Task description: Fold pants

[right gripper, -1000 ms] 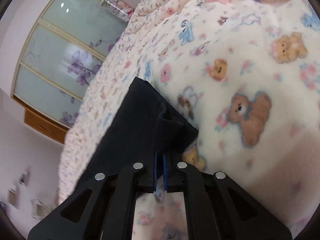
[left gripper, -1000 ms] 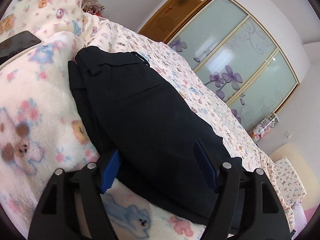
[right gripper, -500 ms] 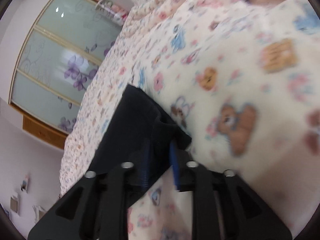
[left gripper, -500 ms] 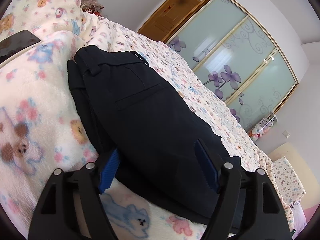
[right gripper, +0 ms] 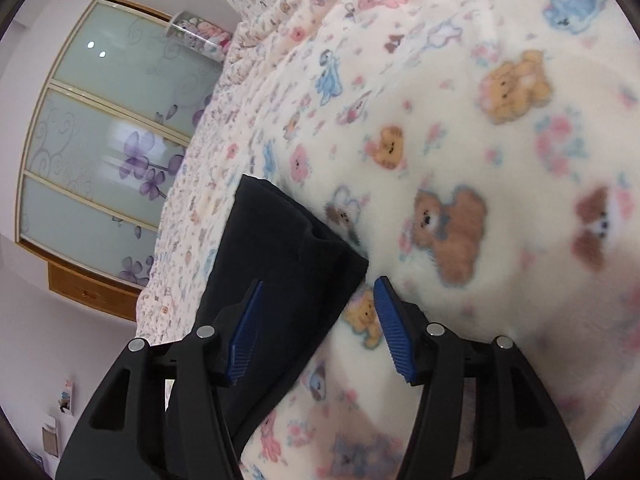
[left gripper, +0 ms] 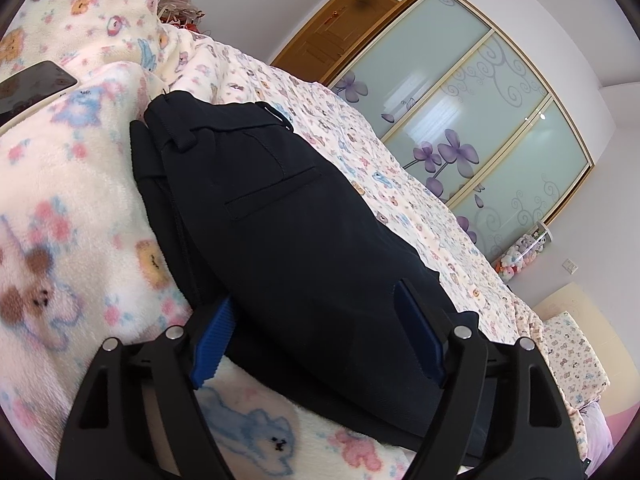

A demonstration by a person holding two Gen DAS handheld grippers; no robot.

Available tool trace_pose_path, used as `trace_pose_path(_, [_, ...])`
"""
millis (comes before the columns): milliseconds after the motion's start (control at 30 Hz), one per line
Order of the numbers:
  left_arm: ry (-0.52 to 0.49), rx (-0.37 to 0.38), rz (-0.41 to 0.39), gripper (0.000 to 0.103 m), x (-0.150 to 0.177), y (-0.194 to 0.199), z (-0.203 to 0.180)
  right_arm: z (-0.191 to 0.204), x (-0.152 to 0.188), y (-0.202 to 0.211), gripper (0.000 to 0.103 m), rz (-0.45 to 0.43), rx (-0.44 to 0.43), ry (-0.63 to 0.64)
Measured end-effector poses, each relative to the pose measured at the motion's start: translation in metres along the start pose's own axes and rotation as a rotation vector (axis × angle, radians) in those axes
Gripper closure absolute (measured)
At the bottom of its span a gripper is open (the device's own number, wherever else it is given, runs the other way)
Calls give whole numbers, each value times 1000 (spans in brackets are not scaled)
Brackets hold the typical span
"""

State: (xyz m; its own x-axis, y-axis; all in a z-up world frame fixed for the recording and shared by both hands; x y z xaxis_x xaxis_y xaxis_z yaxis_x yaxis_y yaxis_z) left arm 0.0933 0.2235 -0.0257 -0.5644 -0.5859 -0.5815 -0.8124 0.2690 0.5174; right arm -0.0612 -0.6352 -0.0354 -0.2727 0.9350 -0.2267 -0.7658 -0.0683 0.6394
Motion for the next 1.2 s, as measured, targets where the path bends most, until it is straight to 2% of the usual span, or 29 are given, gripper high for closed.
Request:
trace_pose_path(133, [0,1,0,25,0,0,0,1,0,-9,53,12,18,32])
trace_pose_path(167, [0,1,0,25,0,0,0,-3,-1,-13,63,16,20,18])
trace_pose_path(200, [0,0,0,25,0,0,0,-11,-3,-15,67,14,12,-17])
trace_pose_path(333, [2,7,1,25,0,1,0,-25,-3,-12,78,-2,-120,-66])
trace_pose_path(433, [2,10,2,24,-1,0,0,-28,1,-2,81,-24,-210,-78])
trace_pose_path(500, [4,13,1,24,-1,1,0,-22,3,9,83,-54,-249,-50])
trace_pose_path(567, [7,19,1,24,0,1,-1,-10,2,17,88,-88,-254,1])
trace_pose_path(767, [4,36,3,21,-1,0,-1,37,15,40,89,-189,-246,218])
trace_pose_path(833, [8,47,-5,20,-1,2,-1,47,17,40,89,-198,-240,258])
trace_pose_path(967, [50,116,-74,19,-2,23,1,58,15,32,89,-190,-227,282])
trace_pose_path(1000, [62,128,-99,15,-2,30,1,58,14,31,89,-189,-222,282])
trace_pose_path(1133, [63,186,-285,3,-2,71,0,51,15,28,89,-187,-210,269])
trace_pose_path(1200, [44,210,-324,2,-3,78,-4,50,15,25,89,-184,-202,267])
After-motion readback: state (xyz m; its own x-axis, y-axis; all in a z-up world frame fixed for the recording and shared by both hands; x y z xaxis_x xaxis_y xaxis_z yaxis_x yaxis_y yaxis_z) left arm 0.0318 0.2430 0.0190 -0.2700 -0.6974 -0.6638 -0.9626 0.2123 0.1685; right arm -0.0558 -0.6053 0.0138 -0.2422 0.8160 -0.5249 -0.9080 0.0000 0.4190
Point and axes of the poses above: each gripper's, at about its wrist camera, not at the fingertips, and y roughly against the way its jaws point, z to its left, x to its underside, the point moved 2 cm from there along -y, roughly the way its jaws point, and after that the axes turned 7 degrees about z, right-handed, at the moved point
